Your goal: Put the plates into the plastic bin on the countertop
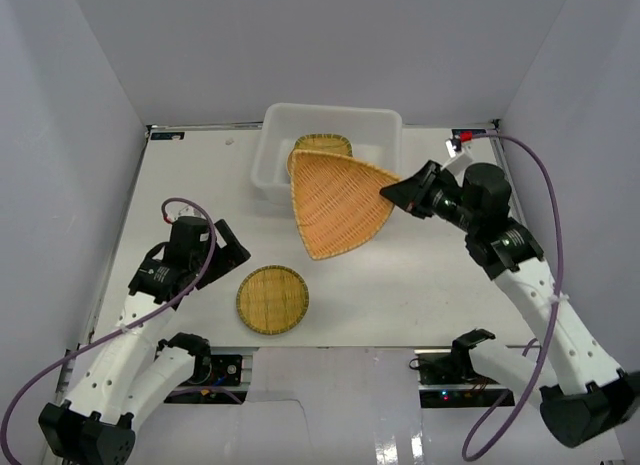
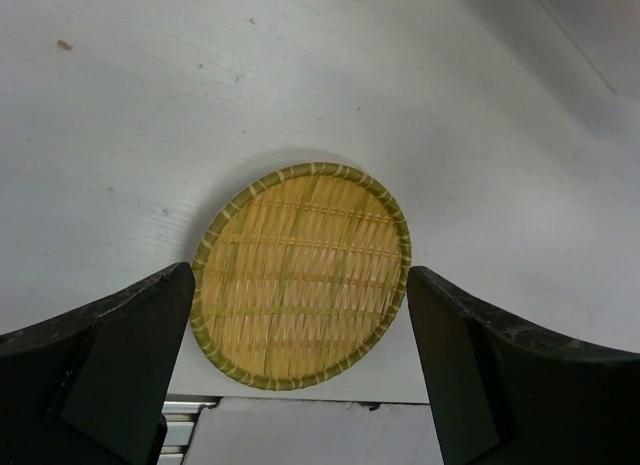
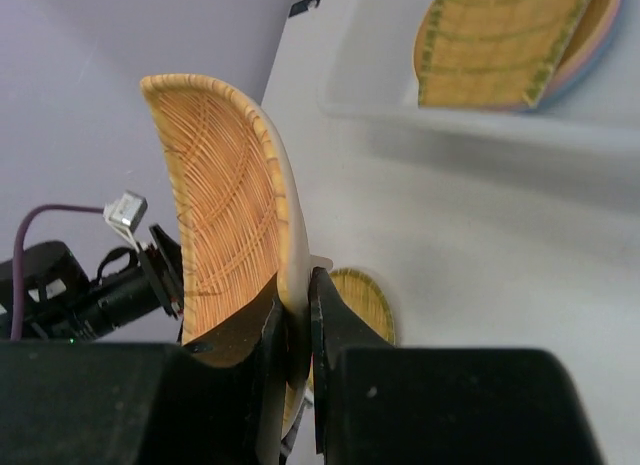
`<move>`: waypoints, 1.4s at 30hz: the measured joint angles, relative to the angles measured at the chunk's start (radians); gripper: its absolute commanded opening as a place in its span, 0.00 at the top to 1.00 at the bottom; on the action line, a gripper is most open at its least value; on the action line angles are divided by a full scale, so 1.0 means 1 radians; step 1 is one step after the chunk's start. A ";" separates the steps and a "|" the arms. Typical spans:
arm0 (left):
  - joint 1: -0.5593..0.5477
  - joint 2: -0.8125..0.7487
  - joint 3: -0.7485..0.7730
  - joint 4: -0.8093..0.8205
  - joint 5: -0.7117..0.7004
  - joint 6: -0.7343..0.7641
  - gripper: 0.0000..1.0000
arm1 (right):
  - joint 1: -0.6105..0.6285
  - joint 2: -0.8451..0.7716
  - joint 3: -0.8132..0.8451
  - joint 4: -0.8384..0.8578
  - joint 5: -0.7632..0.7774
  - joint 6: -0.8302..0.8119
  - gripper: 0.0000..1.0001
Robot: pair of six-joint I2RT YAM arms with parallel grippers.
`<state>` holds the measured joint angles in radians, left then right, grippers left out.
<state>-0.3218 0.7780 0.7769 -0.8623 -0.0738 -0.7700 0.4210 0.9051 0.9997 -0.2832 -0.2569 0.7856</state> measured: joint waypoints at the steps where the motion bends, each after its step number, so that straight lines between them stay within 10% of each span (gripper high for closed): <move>1: 0.000 0.011 0.000 -0.012 -0.012 -0.016 0.02 | 0.000 0.062 0.043 0.040 0.001 -0.016 0.92; 12: 0.000 0.156 -0.064 -0.085 -0.007 -0.086 0.02 | -0.057 0.767 0.485 0.264 0.032 -0.121 0.92; 25: 0.000 0.309 -0.086 -0.163 0.071 -0.051 0.02 | -0.109 1.077 0.559 0.326 -0.013 -0.074 0.91; 31: 0.000 0.315 -0.148 -0.142 0.173 -0.043 0.03 | -0.106 1.079 0.555 0.369 -0.027 -0.077 0.40; 38: 0.000 0.299 -0.183 -0.102 0.225 -0.057 0.05 | -0.106 1.080 0.541 0.361 -0.024 -0.092 0.07; 42: 0.000 0.298 -0.208 -0.059 0.248 -0.069 0.09 | -0.106 1.078 0.541 0.357 -0.018 -0.111 0.05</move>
<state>-0.3218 1.0756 0.5686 -0.9211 0.1738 -0.8394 0.3145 1.9827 1.5406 0.0738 -0.2752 0.6743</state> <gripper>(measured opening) 0.927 0.962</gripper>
